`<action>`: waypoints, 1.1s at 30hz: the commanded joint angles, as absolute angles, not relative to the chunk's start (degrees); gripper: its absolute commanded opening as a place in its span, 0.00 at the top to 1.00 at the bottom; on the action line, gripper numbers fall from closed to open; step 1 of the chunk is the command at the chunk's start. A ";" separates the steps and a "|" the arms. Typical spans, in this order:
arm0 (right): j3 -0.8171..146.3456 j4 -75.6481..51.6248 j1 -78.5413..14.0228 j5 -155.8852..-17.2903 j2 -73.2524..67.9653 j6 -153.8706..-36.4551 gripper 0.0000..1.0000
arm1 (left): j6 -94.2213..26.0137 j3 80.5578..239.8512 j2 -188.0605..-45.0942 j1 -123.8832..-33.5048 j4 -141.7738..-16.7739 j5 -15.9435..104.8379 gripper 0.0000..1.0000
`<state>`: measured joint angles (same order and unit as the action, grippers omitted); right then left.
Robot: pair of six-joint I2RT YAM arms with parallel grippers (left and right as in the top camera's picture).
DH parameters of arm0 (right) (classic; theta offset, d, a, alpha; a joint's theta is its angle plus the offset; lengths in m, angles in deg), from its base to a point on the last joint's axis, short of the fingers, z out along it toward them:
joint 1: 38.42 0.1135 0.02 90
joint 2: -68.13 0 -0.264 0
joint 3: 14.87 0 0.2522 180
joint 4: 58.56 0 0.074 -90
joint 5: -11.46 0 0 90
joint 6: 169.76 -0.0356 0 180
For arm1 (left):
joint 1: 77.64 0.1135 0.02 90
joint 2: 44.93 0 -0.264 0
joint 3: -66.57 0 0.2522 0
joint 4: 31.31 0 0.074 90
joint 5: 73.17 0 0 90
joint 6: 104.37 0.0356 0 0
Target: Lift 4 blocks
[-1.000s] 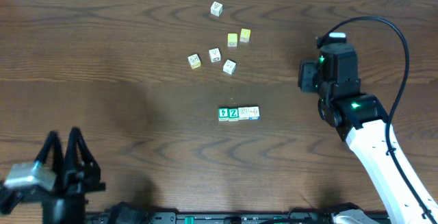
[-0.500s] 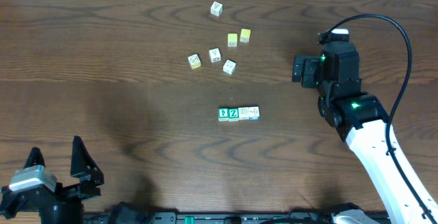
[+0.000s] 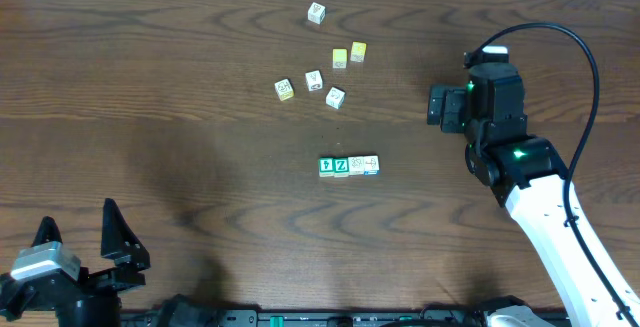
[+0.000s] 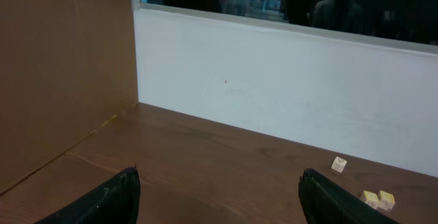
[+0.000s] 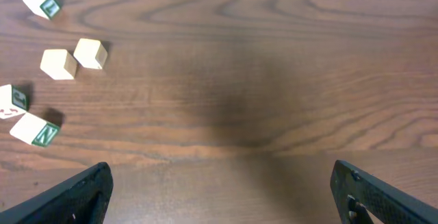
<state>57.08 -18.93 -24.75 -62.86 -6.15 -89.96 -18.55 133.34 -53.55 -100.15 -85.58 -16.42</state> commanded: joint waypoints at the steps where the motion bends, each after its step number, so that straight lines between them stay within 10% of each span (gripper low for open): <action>1: 57.76 -17.97 -25.69 -62.12 -6.02 -89.74 0.01 | -17.79 133.82 -53.33 -99.93 -85.54 -17.32 0.25; 25: 57.76 -17.53 -25.69 -62.12 -6.02 -89.74 0.01 | -14.75 133.63 -53.36 -99.95 -92.38 -16.14 0.25; 33: 57.76 -17.53 -25.69 -62.12 -6.02 -89.74 0.01 | -14.84 124.53 -53.33 -95.51 -70.85 -18.13 0.25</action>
<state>57.08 -17.57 -24.75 -62.84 -6.17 -89.96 -15.49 128.91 -53.53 -97.92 -75.63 -16.91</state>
